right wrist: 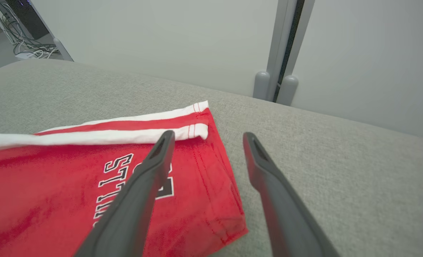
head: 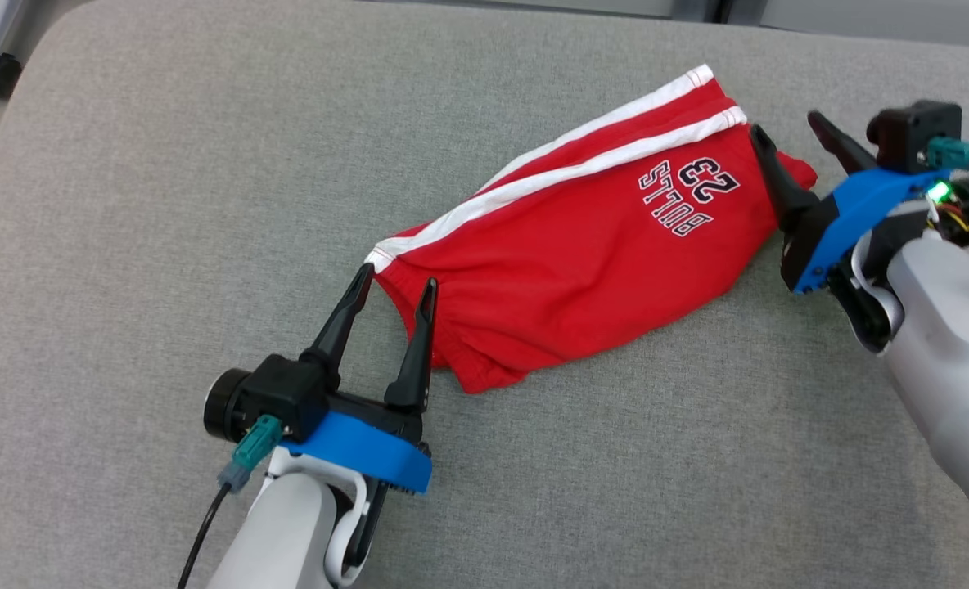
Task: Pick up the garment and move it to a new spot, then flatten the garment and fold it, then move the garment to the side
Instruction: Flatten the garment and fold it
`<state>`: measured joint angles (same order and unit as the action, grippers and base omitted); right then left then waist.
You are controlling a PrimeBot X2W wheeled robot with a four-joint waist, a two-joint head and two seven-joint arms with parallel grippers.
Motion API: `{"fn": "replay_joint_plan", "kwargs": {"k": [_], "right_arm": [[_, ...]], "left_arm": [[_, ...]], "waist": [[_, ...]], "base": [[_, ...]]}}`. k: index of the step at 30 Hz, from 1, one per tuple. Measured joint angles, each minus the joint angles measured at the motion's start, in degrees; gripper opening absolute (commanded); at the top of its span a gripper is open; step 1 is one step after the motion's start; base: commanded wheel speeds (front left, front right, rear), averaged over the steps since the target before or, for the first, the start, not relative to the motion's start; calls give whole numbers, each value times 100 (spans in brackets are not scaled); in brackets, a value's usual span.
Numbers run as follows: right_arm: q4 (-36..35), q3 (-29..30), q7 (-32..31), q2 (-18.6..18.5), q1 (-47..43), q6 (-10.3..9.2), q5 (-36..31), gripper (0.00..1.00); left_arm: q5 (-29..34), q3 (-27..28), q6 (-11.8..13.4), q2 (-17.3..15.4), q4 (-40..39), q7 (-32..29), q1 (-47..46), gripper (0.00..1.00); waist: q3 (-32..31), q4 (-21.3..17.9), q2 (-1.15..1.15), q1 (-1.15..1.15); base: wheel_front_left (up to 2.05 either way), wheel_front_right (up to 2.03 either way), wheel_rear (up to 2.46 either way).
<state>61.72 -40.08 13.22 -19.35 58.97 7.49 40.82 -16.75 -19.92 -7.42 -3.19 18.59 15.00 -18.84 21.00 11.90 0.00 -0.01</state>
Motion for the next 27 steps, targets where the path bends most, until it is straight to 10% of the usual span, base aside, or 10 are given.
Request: {"fn": "replay_joint_plan", "kwargs": {"k": [27], "right_arm": [[772, -638, -648, -412, -37, 0, 608, 100]], "left_arm": [[1034, 1181, 892, 23, -1669, -1, 865, 100]], "waist": [[-20, 411, 0, 1]], "base": [[0, 0, 0]]}}
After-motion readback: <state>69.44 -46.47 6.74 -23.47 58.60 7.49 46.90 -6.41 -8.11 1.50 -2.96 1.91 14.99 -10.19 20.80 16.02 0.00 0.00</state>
